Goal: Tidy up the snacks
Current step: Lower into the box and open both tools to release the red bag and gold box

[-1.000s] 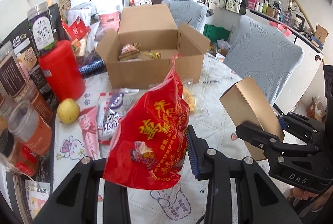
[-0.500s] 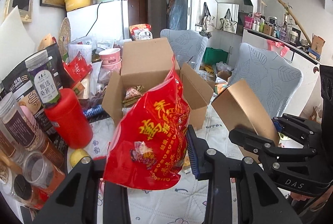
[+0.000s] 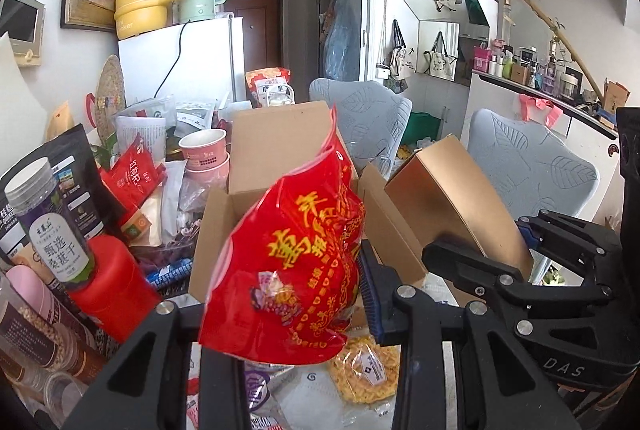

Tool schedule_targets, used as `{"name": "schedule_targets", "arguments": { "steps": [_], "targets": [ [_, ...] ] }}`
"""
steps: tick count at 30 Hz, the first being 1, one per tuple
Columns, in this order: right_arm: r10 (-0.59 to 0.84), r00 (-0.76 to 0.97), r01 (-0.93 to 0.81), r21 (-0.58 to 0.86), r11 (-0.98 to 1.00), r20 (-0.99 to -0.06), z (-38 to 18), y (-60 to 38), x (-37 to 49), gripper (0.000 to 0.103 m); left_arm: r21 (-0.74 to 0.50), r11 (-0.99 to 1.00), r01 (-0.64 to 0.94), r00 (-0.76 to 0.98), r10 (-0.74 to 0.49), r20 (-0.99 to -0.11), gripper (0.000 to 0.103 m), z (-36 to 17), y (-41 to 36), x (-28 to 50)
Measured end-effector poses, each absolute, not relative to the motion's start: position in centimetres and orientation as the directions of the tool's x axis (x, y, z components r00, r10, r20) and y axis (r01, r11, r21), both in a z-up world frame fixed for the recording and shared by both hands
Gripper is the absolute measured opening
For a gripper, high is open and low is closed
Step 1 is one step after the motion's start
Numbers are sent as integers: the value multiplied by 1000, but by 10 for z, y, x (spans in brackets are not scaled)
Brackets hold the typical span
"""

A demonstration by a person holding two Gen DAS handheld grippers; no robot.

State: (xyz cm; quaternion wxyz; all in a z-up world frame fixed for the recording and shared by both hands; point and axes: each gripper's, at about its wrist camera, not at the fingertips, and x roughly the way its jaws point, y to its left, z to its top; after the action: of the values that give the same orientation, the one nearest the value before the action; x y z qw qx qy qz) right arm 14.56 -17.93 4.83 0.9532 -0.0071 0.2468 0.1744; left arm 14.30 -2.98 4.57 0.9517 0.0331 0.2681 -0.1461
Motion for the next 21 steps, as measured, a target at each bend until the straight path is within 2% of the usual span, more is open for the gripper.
{"name": "schedule_targets", "arguments": {
  "steps": [14,21],
  "targets": [
    [292,844,-298,59,953,-451,55,-187,230,43,-37,965,261,842,-246,-480,34,54,-35,227],
    [282,837,-282,73,957,-469,43,-186,266,43,-56,973,223,838,-221,-498,34,36,-28,261]
  ]
}}
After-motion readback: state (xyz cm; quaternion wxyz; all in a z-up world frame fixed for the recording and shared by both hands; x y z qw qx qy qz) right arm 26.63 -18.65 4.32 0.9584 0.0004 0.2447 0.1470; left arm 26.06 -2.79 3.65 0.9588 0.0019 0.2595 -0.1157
